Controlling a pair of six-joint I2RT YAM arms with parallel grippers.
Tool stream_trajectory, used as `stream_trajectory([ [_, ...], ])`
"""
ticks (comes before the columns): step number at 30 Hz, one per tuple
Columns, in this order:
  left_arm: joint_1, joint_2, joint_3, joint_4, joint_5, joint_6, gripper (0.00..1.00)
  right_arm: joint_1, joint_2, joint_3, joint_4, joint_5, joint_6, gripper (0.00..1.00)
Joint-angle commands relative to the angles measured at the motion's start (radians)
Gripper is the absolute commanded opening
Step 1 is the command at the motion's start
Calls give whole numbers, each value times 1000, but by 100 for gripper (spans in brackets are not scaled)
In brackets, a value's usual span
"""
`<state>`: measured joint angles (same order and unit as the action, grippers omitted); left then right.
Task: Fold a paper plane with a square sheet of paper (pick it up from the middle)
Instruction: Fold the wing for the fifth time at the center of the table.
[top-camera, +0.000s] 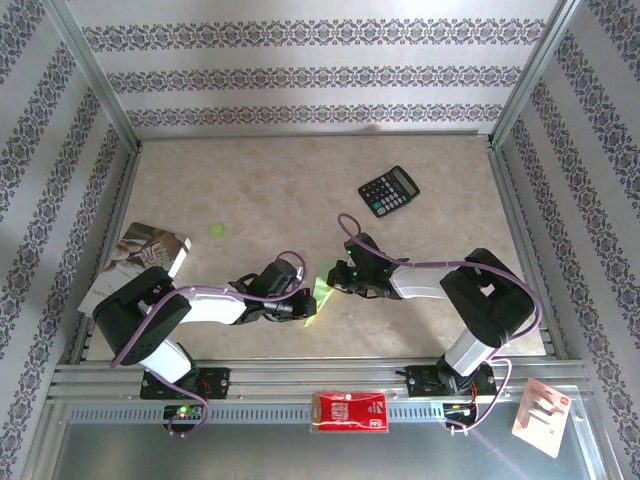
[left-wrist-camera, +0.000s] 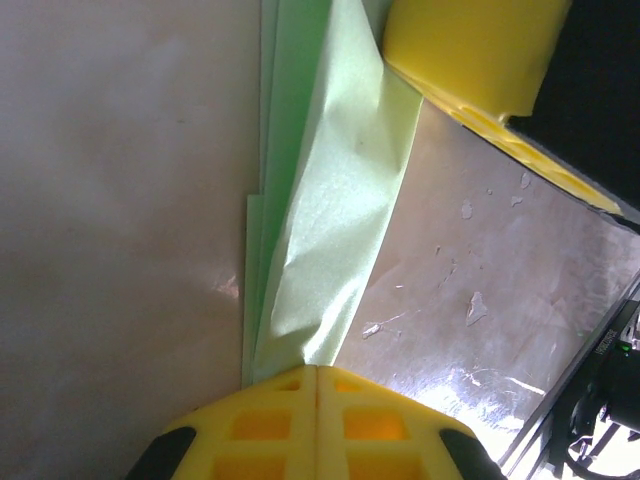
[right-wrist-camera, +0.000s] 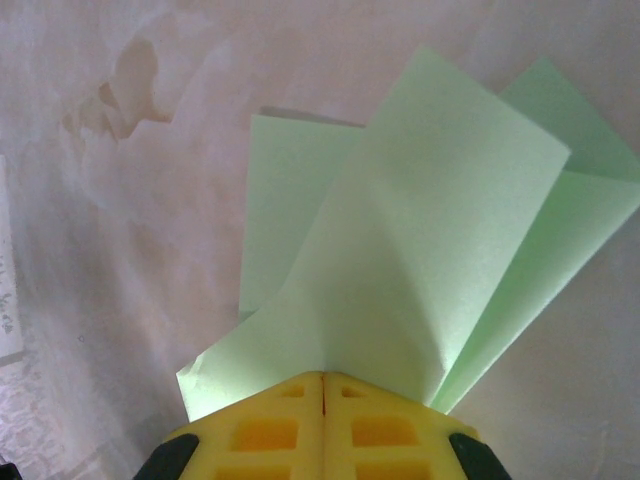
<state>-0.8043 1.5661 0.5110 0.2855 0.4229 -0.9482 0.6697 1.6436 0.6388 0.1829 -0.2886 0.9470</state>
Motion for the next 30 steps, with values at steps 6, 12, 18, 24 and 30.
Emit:
stream_trajectory([
  [6,-20,-26,-61,-86,18,-30,4,-17,35,-33,-110,62,-8,3],
  [12,-35,-49,-76,-110,17,-38,4,-17,38,-29,-115,65,-7,2],
  [18,-47,-53,-96,-109,22,-52,3,-17,42,-25,-120,66,-7,2],
  [24,-59,-76,-106,-135,15,-55,3,-18,42,-24,-123,67,-8,2],
  [30,-74,-79,-125,-149,18,-64,2,-18,39,-27,-123,68,-8,1],
])
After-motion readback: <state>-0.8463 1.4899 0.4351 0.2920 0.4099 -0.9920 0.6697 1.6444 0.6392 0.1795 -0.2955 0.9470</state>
